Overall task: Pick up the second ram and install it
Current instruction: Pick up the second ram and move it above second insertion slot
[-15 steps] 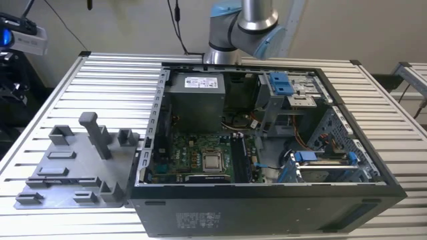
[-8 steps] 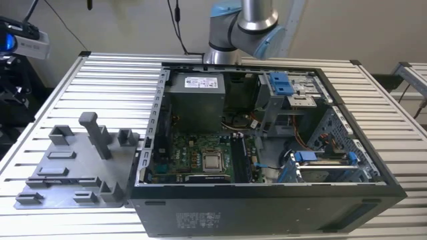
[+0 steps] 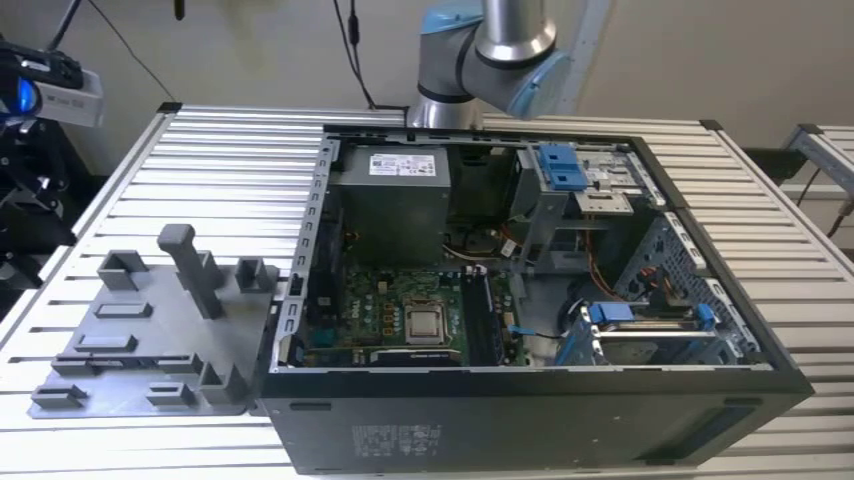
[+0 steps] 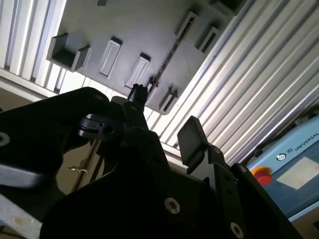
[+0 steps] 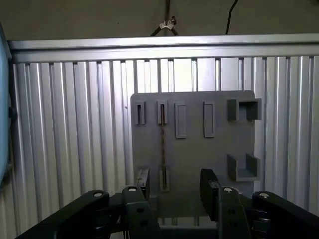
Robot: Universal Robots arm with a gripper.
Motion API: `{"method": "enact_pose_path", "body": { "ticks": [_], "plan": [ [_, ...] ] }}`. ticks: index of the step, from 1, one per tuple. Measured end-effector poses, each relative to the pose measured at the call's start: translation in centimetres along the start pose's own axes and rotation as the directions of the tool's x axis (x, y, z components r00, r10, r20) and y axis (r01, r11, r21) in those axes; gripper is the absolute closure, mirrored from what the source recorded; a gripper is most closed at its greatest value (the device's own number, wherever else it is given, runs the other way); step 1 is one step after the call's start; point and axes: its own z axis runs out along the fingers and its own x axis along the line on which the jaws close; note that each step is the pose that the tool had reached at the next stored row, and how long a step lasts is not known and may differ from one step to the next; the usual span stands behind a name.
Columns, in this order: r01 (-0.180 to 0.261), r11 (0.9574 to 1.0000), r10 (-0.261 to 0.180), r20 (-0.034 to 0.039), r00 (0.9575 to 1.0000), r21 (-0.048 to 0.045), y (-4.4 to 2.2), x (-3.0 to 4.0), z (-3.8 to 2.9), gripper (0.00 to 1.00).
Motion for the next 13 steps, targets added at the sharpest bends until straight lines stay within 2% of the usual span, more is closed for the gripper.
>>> {"method": "enact_pose_path", "body": {
  "ticks": [1, 2, 5, 9, 13],
  "plan": [
    [0.000, 1.0000, 0.000, 0.0076, 1.0000, -0.0003, 0.00, 0.02, 0.02, 0.46],
    [-0.001, 1.0000, 0.001, 0.0104, 0.9999, -0.0004, 0.00, 0.03, 0.03, 0.46],
    [-0.001, 1.0000, 0.001, 0.0105, 0.9999, -0.0009, -0.01, 0.04, 0.03, 0.46],
    [-0.001, 0.9998, 0.002, 0.0097, 1.0000, -0.0202, -0.01, 0.09, 0.35, 0.46],
    [0.004, 0.9998, -0.004, 0.0096, 0.9999, -0.0191, -0.03, 0.11, 0.95, 0.46]
  ]
}}
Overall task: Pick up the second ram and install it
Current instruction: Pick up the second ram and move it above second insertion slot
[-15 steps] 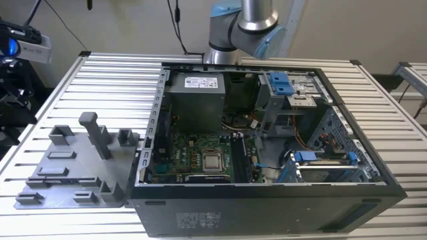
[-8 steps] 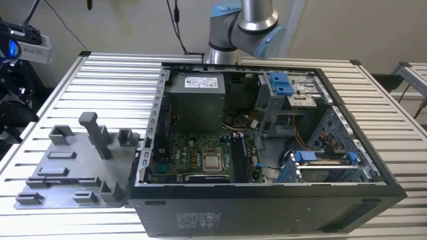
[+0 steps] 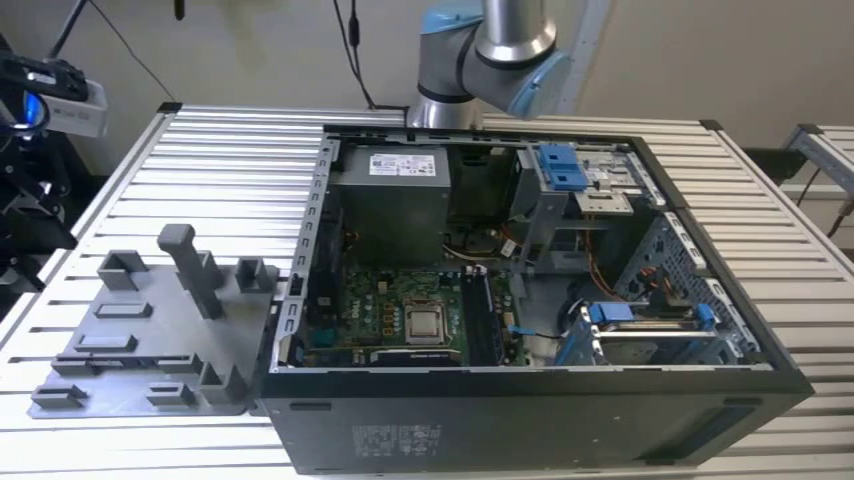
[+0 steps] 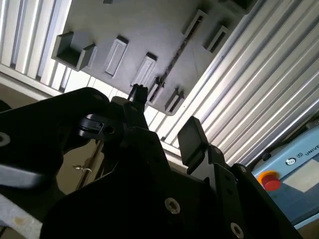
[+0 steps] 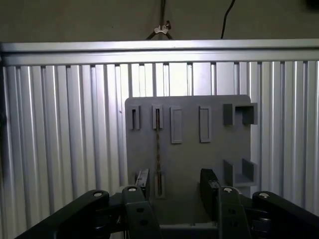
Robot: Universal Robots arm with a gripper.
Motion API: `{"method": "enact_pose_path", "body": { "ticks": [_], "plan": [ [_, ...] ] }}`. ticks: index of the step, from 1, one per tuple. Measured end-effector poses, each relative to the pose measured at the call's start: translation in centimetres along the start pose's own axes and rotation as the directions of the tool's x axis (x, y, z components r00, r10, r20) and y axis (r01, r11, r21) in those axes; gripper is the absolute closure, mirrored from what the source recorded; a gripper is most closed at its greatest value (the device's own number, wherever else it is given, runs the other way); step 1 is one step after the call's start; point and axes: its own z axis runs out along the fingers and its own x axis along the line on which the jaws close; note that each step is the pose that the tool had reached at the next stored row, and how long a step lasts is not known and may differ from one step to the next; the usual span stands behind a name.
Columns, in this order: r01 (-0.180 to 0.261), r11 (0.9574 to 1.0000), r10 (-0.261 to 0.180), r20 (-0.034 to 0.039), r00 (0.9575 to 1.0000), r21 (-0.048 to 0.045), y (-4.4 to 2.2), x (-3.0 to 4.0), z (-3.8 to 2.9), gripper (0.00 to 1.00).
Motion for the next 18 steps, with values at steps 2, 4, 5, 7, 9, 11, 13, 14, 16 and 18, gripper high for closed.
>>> {"method": "enact_pose_path", "body": {
  "ticks": [2, 4, 5, 7, 9, 11, 13, 14, 16, 18],
  "plan": [
    [0.006, 1.0000, -0.006, -0.0001, 1.0000, 0.0030, -0.01, 0.01, 0.27, 0.46],
    [0.016, 0.9999, -0.016, -0.0005, 0.9999, 0.0045, -0.02, 0.02, 0.53, 0.46],
    [0.019, 0.9998, -0.019, -0.0007, 0.9998, 0.0049, -0.03, 0.03, 0.70, 0.46],
    [0.022, 0.9998, -0.022, -0.0017, 0.9998, 0.0050, -0.05, 0.04, 1.05, 0.46],
    [0.023, 0.9997, -0.023, -0.0022, 0.9997, 0.0049, -0.08, 0.05, 1.40, 0.46],
    [0.025, 0.9997, -0.025, -0.0023, 0.9997, 0.0049, -0.13, 0.06, 1.71, 0.46],
    [0.029, 0.9996, -0.029, -0.0026, 0.9996, 0.0046, -0.17, 0.08, 1.98, 0.46],
    [0.031, 0.9995, -0.031, -0.0026, 0.9995, 0.0046, -0.18, 0.08, 2.12, 0.46],
    [0.033, 0.9994, -0.033, -0.0027, 0.9994, 0.0045, -0.22, 0.09, 2.44, 0.46],
    [0.035, 0.9994, -0.035, -0.0033, 0.9994, 0.0044, -0.24, 0.10, 2.70, 0.46]
  ]
}}
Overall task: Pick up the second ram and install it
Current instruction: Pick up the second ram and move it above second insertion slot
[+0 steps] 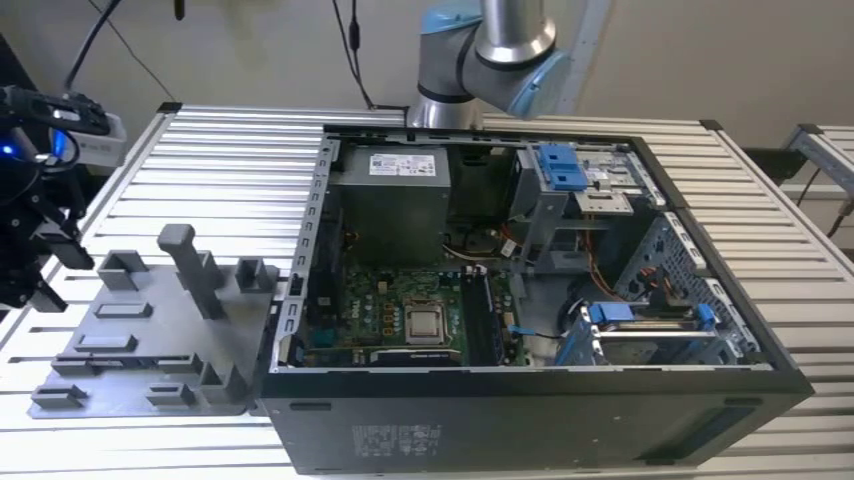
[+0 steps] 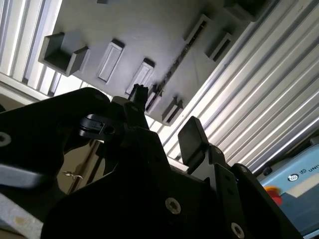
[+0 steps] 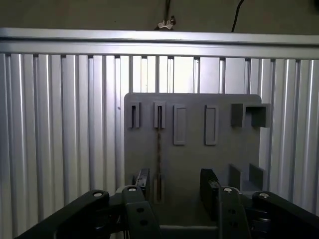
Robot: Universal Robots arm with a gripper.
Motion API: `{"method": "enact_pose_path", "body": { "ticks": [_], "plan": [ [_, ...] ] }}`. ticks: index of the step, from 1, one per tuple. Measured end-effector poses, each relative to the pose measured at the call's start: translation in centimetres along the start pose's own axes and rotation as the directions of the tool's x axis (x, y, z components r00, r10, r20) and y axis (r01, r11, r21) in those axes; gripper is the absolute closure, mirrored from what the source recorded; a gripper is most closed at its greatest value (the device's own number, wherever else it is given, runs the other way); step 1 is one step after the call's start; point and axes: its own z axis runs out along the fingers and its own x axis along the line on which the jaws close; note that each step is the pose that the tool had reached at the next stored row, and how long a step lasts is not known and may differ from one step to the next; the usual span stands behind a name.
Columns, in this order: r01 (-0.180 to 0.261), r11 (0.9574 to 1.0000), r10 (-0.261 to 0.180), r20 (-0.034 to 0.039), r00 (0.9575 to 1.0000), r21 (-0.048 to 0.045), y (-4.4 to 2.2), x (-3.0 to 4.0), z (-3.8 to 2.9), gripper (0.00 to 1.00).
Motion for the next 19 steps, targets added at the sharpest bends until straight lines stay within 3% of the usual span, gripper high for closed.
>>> {"method": "enact_pose_path", "body": {
  "ticks": [6, 13, 19],
  "plan": [
    [0.003, 1.0000, -0.003, -0.0002, 1.0000, 0.0001, -0.03, 0.03, 0.74, 0.46],
    [0.009, 0.9999, -0.009, 0.0003, 1.0000, 0.0042, -0.04, 0.03, 0.94, 0.46],
    [0.009, 0.9999, -0.009, 0.0000, 1.0000, 0.0040, -0.07, 0.08, 1.93, 0.46]
  ]
}}
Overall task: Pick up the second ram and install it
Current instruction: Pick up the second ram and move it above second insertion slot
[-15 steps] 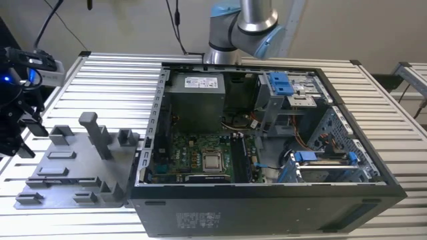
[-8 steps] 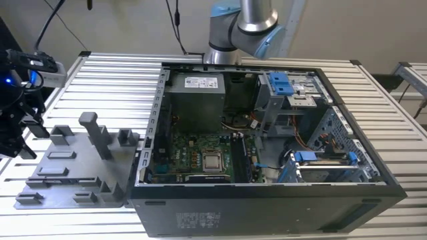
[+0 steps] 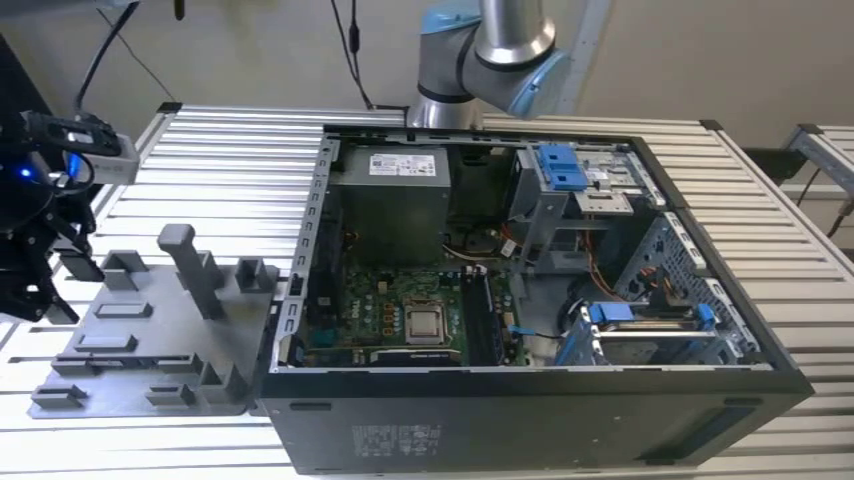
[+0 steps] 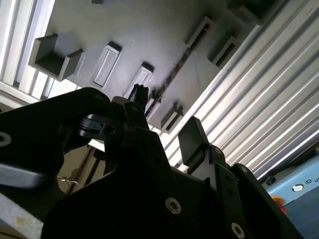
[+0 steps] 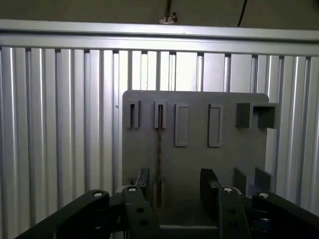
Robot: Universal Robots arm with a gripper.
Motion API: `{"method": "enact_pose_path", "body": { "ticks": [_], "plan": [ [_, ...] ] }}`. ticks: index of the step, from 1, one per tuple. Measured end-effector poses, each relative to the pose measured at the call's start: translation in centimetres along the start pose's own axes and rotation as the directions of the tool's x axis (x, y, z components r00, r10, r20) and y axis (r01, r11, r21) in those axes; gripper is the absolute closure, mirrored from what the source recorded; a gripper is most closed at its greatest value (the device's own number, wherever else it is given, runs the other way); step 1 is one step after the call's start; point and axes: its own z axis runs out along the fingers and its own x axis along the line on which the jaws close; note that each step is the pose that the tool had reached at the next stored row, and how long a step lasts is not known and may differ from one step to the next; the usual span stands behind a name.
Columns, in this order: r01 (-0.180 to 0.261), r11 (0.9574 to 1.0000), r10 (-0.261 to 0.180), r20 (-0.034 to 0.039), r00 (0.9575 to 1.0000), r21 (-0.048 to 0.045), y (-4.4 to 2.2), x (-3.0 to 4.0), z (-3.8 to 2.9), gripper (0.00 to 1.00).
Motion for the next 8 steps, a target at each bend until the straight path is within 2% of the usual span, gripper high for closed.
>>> {"method": "enact_pose_path", "body": {
  "ticks": [4, 8],
  "plan": [
    [0.000, 1.0000, 0.000, 0.0000, 1.0000, 0.0009, -0.02, 0.02, 0.64, 0.46],
    [0.000, 1.0000, 0.000, -0.0039, 1.0000, 0.0007, -0.05, 0.05, 1.22, 0.46]
  ]
}}
